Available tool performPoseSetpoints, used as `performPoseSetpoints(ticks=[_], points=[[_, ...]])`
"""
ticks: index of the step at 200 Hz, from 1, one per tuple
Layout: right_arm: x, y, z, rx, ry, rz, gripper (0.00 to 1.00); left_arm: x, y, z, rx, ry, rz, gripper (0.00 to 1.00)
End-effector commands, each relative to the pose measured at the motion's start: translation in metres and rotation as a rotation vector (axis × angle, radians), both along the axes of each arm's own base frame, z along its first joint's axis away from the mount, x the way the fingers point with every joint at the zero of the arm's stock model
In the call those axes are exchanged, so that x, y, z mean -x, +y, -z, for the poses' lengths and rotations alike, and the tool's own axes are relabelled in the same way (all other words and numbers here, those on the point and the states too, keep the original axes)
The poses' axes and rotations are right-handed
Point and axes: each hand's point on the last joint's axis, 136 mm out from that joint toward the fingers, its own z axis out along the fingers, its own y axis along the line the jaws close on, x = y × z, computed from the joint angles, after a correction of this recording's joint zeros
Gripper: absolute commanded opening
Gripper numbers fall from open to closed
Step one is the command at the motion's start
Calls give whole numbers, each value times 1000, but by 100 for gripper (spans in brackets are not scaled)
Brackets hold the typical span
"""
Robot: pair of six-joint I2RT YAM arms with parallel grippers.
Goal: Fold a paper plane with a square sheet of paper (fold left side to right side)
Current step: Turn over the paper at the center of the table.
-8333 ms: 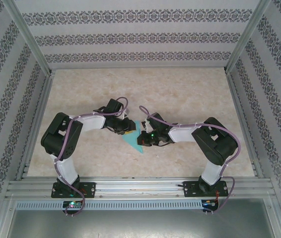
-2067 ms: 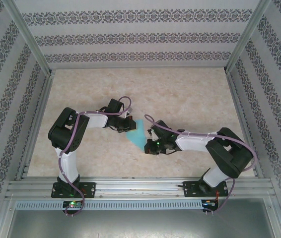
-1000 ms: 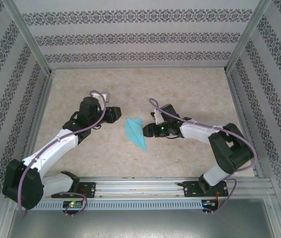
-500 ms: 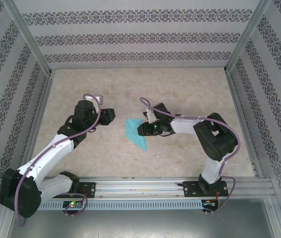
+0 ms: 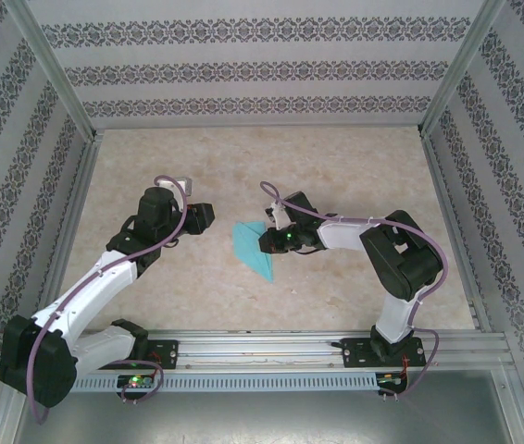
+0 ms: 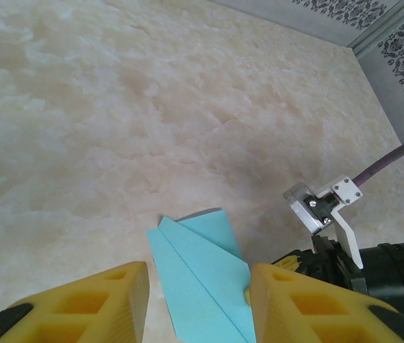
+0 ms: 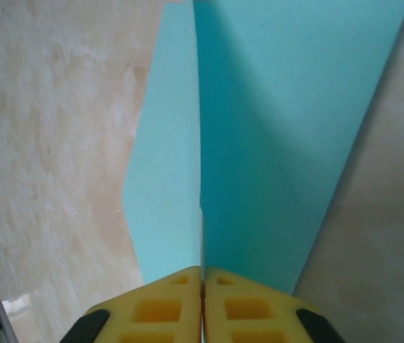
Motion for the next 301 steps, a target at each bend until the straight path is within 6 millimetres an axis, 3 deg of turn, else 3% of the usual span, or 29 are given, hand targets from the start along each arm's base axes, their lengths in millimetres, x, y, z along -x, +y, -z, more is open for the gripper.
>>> performPoseSetpoints(ticks=[1, 56, 113, 157, 184, 225, 270, 301], points=[[-3, 5, -18, -45, -58, -6, 3, 3, 9, -14, -21, -43, -13, 43], [-12, -4, -70, -152, -208, 38, 0, 11, 24, -55, -8, -165, -54, 67], [-25, -40, -156, -314, -460, 141, 0, 28, 0, -101, 154, -256, 106, 86], [-18, -70, -219, -480, -600, 191, 0, 45, -41, -139, 348, -350, 378, 86], [-3, -70, -249, -566, -638, 154, 0, 50, -54, -151, 420, -372, 479, 81], [19, -56, -268, -624, -679, 65, 0, 56, -79, -147, 458, -299, 616, 68], [28, -29, -268, -636, -684, -40, 0, 65, -110, -133, 454, -225, 737, 66], [32, -13, -271, -650, -680, -97, 0, 60, -118, -126, 456, -201, 740, 65]])
